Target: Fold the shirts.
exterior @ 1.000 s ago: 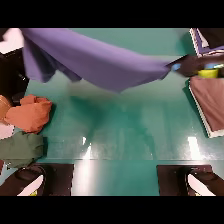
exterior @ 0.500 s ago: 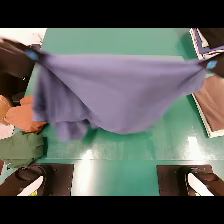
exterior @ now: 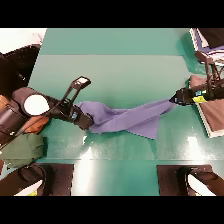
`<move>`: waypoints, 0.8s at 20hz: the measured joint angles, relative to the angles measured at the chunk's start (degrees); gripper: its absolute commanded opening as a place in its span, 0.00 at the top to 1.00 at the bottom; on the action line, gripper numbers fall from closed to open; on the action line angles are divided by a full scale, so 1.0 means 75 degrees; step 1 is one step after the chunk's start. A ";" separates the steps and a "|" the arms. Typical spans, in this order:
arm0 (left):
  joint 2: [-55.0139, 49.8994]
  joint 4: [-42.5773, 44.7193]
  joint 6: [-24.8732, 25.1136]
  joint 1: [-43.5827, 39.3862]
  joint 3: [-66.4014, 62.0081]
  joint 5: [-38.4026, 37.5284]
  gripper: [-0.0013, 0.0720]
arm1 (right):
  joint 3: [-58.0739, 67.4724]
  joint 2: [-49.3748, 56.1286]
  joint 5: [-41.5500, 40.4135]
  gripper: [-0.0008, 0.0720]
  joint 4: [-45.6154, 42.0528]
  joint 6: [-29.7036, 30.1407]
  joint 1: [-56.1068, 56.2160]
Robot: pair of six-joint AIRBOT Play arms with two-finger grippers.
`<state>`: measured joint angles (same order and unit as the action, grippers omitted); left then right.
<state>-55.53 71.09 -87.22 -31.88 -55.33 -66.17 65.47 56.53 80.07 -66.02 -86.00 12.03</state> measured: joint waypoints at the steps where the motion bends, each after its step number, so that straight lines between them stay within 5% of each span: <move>1: -0.0012 0.0003 -0.0003 -0.0026 0.0067 0.0131 0.24 | -0.0064 0.0006 -0.0029 0.97 -0.0017 -0.0003 0.0009; 4: -0.0026 0.0219 -0.0020 0.0344 -0.0099 0.0289 0.24 | -0.0160 0.0015 -0.0099 0.97 -0.0044 -0.0006 0.0026; 9: -0.0216 0.0551 -0.0017 0.2463 -0.0458 0.0452 0.24 | -0.0207 0.0015 -0.0184 0.97 -0.0009 -0.0012 0.0026; 16: -0.1958 0.0210 0.0356 0.4272 -0.0539 0.0143 0.24 | -0.0216 0.0015 -0.0300 0.97 0.0035 -0.0023 0.0026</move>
<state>-70.22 72.66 -84.55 0.16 -59.37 -65.10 63.86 56.64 77.82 -65.76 -86.17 12.23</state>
